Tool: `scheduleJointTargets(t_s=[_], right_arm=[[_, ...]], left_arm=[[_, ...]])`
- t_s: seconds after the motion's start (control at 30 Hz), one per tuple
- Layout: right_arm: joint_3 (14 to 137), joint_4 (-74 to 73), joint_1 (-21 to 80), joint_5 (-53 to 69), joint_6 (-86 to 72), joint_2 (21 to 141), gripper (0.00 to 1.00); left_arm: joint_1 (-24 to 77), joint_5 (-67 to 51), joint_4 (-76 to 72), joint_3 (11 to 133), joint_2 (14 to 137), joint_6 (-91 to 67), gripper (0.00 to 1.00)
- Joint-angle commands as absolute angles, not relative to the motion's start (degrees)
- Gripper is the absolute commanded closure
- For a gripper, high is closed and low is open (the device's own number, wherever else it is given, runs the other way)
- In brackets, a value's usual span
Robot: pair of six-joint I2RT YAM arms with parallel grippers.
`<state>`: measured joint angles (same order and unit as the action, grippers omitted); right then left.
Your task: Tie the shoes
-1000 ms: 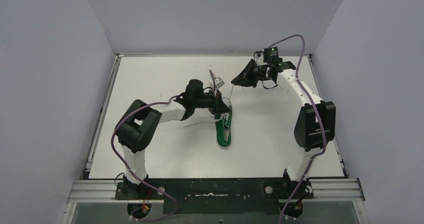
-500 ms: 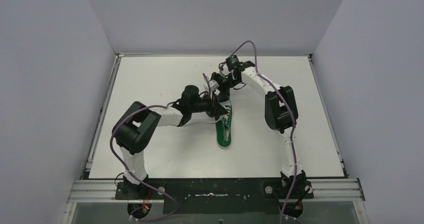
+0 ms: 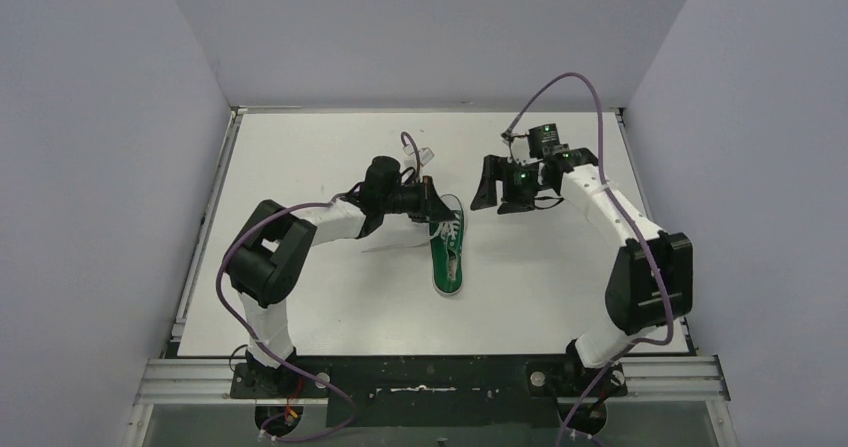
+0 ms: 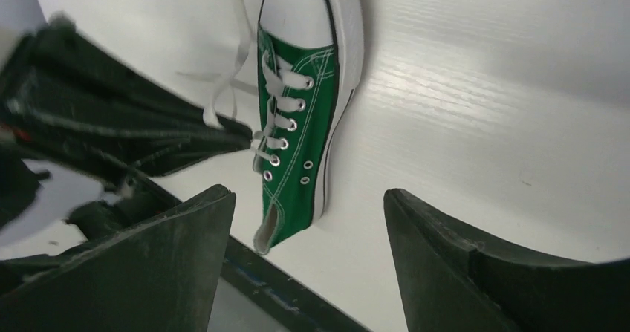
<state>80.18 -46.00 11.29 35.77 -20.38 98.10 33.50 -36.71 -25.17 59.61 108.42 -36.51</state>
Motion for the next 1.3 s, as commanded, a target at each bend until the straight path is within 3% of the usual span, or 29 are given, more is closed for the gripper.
scheduleJointTargets(t_s=[0.0, 0.2, 0.4, 0.67, 1.07, 1.1, 1.17, 1.27], right_arm=[[69.46, -27.92, 22.92, 25.83, -5.77, 83.03, 0.24], [58.85, -16.98, 37.13, 23.73, 21.57, 75.86, 0.27], [63.58, -21.66, 47.59, 17.82, 49.03, 85.64, 0.32], [66.37, -17.25, 51.79, 10.07, 64.63, 96.45, 0.34], [63.37, -1.07, 53.41, -5.84, 71.33, 105.95, 0.4], [62.35, 1.69, 53.31, -5.82, 71.15, 105.88, 0.46], [60.85, 2.86, 53.45, -5.71, 69.73, 104.33, 0.76], [60.19, -3.67, 53.61, 1.0, 61.95, 97.98, 0.94]], left_arm=[[32.32, -38.57, -16.89, 65.4, 107.57, -39.73, 1.0], [31.34, -41.79, -11.57, 68.38, 109.6, -40.0, 1.0], [31.03, -44.44, -10.2, 70.06, 111.58, -41.65, 1.0], [30.94, -46.53, -10.39, 70.38, 112.25, -41.49, 1.0], [30.15, -47.38, -10.39, 69.15, 112.8, -40.57, 1.0], [30.07, -47.55, -11.08, 68.98, 112.83, -40.88, 1.0], [30.06, -47.55, -12.47, 68.79, 112.79, -41.63, 1.0], [29.85, -46.94, -11.6, 69.3, 112.28, -41.75, 1.0]])
